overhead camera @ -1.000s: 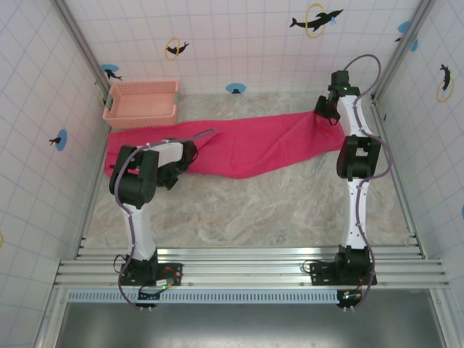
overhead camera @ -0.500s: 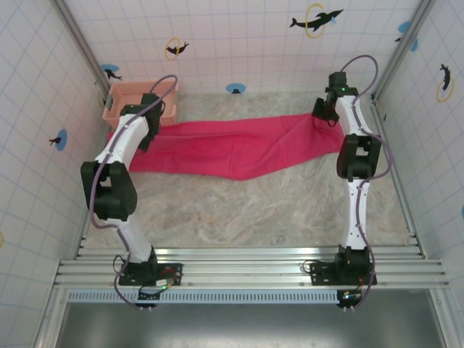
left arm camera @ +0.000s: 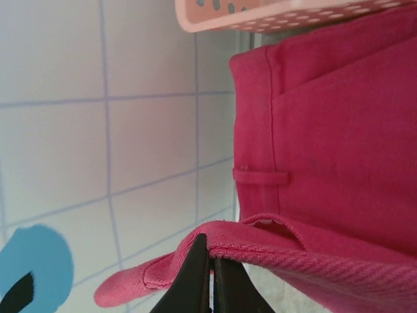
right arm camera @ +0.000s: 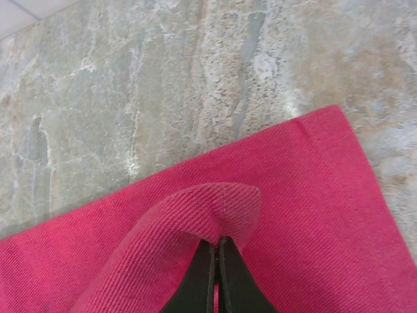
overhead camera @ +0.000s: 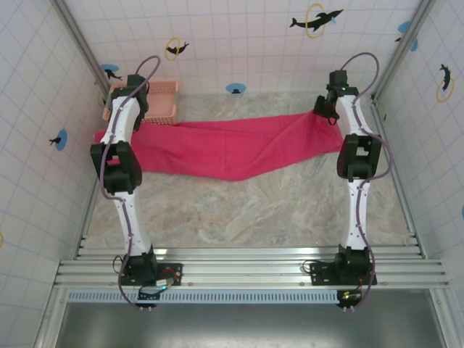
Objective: Roll up the long pants
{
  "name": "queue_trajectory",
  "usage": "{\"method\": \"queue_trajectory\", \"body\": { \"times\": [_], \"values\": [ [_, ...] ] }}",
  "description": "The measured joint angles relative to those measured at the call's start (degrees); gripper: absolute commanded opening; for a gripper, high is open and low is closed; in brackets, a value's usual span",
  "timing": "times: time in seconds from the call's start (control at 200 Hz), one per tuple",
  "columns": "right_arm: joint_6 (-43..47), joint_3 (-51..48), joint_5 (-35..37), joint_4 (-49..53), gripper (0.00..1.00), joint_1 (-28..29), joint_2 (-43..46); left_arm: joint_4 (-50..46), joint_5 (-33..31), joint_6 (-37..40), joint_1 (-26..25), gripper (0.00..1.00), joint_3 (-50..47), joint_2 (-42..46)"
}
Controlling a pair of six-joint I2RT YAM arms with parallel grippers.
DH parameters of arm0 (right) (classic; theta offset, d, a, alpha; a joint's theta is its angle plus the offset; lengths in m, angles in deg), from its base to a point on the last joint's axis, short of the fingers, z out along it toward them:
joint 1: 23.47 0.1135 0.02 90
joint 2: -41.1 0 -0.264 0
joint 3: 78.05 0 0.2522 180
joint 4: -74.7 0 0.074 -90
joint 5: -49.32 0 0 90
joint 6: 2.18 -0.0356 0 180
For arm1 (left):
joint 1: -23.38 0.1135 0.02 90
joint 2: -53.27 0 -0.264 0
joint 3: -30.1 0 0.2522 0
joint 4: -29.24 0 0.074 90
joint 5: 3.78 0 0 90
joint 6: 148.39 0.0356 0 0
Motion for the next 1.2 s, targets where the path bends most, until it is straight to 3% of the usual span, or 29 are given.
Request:
{"method": "queue_trajectory", "body": {
  "times": [0.23, 0.781, 0.806, 0.861, 0.961, 1.026, 1.086, 1.196],
  "values": [
    [-2.0, 3.3, 4.5, 2.0, 0.00, 0.1, -0.1, 0.4, 1.0, -0.2, 1.5, 0.00, 8.1, -7.1],
    [-5.6, 3.5, 9.2, 4.9, 0.00, -1.9, -0.1, 6.3, 2.0, 0.0, 4.1, 0.00, 13.4, -10.7],
    [-5.6, 3.5, 9.0, 4.9, 0.05, -1.9, -0.1, 6.6, 2.3, 0.0, 4.1, 0.00, 13.5, -11.0],
    [-6.2, 4.0, 8.7, 4.9, 0.14, -1.9, -0.4, 7.3, 2.9, 0.3, 4.2, 0.30, 13.6, -11.9],
    [-7.6, 6.1, 8.9, 4.5, 0.37, -2.0, -1.7, 8.9, 3.9, 0.7, 4.4, 0.51, 13.9, -13.9],
    [-8.0, 7.7, 9.2, 4.1, 0.49, -2.2, -2.7, 9.5, 5.0, 0.6, 4.8, 0.59, 14.4, -15.0],
    [-7.5, 8.2, 9.5, 3.8, 0.52, -2.3, -3.2, 9.8, 6.1, 0.2, 5.1, 0.70, 15.0, -15.8],
    [-6.9, 9.3, 10.6, 4.0, 0.54, -2.8, -3.6, 10.0, 7.3, -0.3, 5.5, 0.77, 15.8, -16.4]
  ]
}}
